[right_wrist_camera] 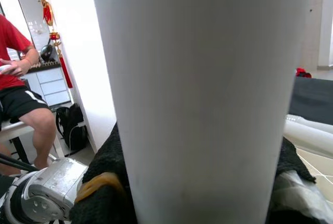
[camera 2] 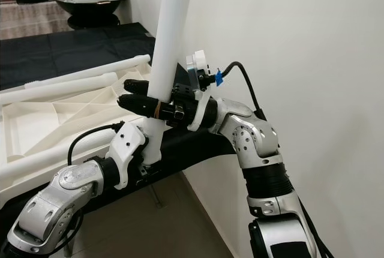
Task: Building children table
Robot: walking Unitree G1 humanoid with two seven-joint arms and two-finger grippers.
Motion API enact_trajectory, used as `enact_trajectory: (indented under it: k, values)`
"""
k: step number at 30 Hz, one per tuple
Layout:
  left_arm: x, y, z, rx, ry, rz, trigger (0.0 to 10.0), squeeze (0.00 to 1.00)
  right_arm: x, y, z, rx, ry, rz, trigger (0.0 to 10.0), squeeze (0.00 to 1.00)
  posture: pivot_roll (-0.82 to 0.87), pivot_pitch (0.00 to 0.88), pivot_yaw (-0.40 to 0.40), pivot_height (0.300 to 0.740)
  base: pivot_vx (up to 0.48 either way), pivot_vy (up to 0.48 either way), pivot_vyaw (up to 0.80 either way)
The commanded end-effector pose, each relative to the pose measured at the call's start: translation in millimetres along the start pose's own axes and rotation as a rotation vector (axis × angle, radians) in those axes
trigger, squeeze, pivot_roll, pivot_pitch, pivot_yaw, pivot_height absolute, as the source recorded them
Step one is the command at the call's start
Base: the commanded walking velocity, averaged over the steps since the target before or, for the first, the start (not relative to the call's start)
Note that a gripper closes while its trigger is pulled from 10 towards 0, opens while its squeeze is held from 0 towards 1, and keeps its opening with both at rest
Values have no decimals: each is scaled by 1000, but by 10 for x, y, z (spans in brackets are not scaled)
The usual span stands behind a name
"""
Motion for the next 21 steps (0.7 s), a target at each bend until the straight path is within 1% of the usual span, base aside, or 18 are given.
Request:
enact_trajectory:
  k: [1,7,8,9,11,12,13,14,17,18,21]
  values:
    - [-83,158,8,-71,-12,50,10000,0,-6,-90,84,8,4,71,0,0,40,135,-54,740,0,0,0]
    - [-100,178,-18,-86,-22,25,10000,0,55,-67,79,-6,65,80,0,0,40,138,-55,740,0,0,0]
    - [-104,183,-25,-92,-28,13,10000,0,59,-64,79,-5,68,79,4039,0,40,138,-55,740,0,0,0]
    - [-110,188,-37,-99,-36,2,10000,0,59,-66,75,-5,69,78,10000,0,40,139,-56,740,0,0,0]
    - [-114,192,-44,-104,-42,-5,10000,0,57,-69,73,-5,68,78,10000,0,40,139,-56,740,0,0,0]
    - [-115,196,-58,-108,-50,-15,10000,0,39,-69,67,-11,58,83,10000,329,40,142,-54,740,0,0,0]
    - [-112,194,-75,-111,-56,-26,10000,0,20,-73,57,-15,51,87,10000,1000,40,142,-55,740,0,0,0]
    - [-112,194,-75,-111,-56,-26,10000,0,20,-73,57,-15,51,87,10000,1000,40,142,-55,740,0,0,0]
    - [-96,199,-121,-123,-69,-64,10000,0,0,-69,38,-23,50,96,10000,1000,42,145,-57,740,0,0,0]
    - [-93,208,-140,-132,-79,-85,10000,0,1,-64,33,-25,59,103,10000,0,41,146,-57,740,0,0,0]
    - [-103,227,-185,-147,-112,-116,10000,0,0,-55,16,-26,76,120,10000,0,42,149,-57,740,0,0,0]
Point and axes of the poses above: a point about 5 cm out from each wrist's last joint towards the gripper, its own z axis pointing out of the wrist towards the gripper, its own y axis along the axis of the wrist's last joint, x = y × z, the point moved 1 cm from there along z, pointing out of the wrist towards the gripper, and after that the axes turned 8 degrees about z, right-handed, at the moved point
